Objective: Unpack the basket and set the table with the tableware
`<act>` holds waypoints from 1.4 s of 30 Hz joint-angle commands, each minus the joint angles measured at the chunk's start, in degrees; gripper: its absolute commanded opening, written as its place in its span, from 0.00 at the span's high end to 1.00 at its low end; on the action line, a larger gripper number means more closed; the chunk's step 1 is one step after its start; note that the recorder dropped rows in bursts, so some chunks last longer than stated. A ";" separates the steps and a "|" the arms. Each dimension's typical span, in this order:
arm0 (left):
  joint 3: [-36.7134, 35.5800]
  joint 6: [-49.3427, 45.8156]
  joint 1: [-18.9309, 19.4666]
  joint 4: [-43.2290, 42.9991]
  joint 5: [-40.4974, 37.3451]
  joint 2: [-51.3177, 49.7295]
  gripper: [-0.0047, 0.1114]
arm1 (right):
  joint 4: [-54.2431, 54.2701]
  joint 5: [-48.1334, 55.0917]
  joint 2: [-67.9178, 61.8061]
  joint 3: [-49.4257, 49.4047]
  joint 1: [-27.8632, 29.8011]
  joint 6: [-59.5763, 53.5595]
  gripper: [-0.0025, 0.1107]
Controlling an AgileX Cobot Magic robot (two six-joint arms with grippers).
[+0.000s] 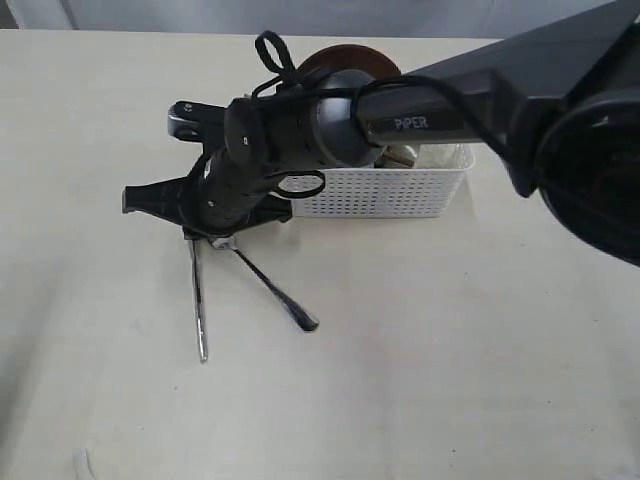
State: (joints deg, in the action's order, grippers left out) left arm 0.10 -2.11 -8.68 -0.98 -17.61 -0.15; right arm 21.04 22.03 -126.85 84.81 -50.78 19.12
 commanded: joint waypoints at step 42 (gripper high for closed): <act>-0.10 0.20 0.08 -0.19 0.45 0.15 0.96 | -28.46 23.84 5.29 -1.56 -8.11 10.24 0.98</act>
State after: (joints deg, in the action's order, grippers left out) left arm 0.10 -2.11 -8.68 -0.98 -17.61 -0.15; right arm -4.22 44.18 -120.65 83.48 -58.41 25.42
